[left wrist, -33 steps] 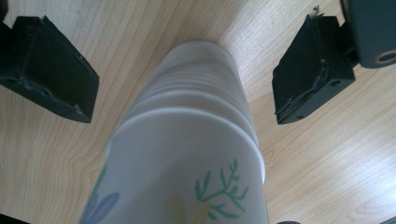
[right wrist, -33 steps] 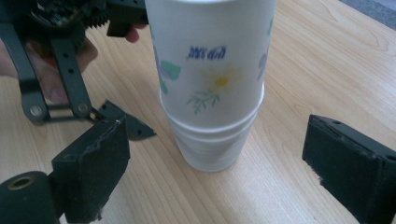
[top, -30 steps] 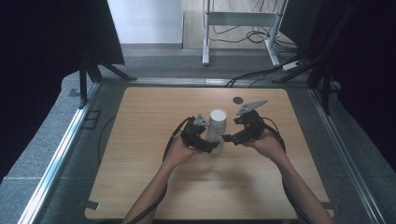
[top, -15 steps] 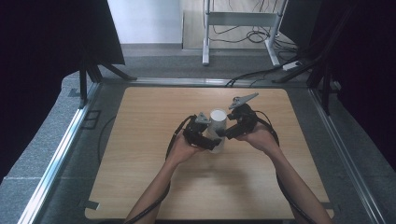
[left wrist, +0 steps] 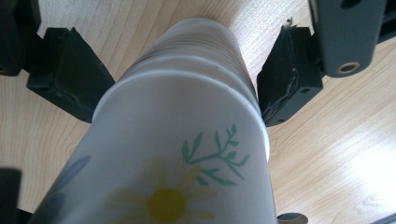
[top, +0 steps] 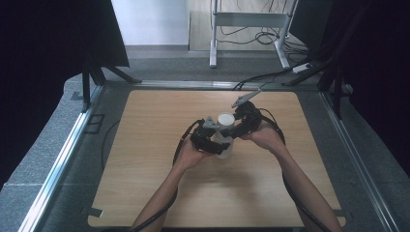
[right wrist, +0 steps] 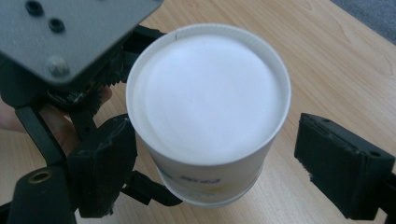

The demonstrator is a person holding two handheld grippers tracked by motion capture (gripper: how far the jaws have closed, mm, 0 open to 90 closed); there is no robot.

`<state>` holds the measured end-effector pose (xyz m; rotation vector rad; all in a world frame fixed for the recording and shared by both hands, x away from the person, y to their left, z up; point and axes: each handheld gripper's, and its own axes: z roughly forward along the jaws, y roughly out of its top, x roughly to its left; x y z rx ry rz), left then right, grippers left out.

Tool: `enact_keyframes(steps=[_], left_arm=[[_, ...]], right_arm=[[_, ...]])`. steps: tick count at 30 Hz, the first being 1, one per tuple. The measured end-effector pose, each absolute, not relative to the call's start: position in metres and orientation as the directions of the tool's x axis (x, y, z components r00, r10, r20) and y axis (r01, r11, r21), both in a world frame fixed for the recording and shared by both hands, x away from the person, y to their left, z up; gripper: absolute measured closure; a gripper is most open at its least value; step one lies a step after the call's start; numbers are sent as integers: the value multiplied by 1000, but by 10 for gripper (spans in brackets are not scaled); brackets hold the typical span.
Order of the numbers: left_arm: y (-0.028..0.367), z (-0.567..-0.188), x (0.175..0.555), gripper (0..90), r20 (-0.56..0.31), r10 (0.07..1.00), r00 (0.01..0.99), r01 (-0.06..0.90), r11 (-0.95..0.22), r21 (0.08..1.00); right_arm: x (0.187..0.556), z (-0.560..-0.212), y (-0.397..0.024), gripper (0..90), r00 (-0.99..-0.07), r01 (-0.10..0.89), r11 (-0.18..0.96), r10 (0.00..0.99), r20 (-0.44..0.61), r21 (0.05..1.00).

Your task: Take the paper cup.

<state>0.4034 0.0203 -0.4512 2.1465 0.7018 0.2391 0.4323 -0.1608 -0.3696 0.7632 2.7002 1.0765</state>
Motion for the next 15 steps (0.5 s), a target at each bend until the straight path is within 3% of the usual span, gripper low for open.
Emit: enact_keyframes(steps=[11,15], left_arm=[[20,-451,403,200,-60,566,822,395,-491,776],[20,-451,403,201,-60,564,823,394,-492,776]], right_arm=[[436,-355,-159,152,-869,392,625,491,50,675],[437,-349,-158,196,-875,383,637,483,41,669]])
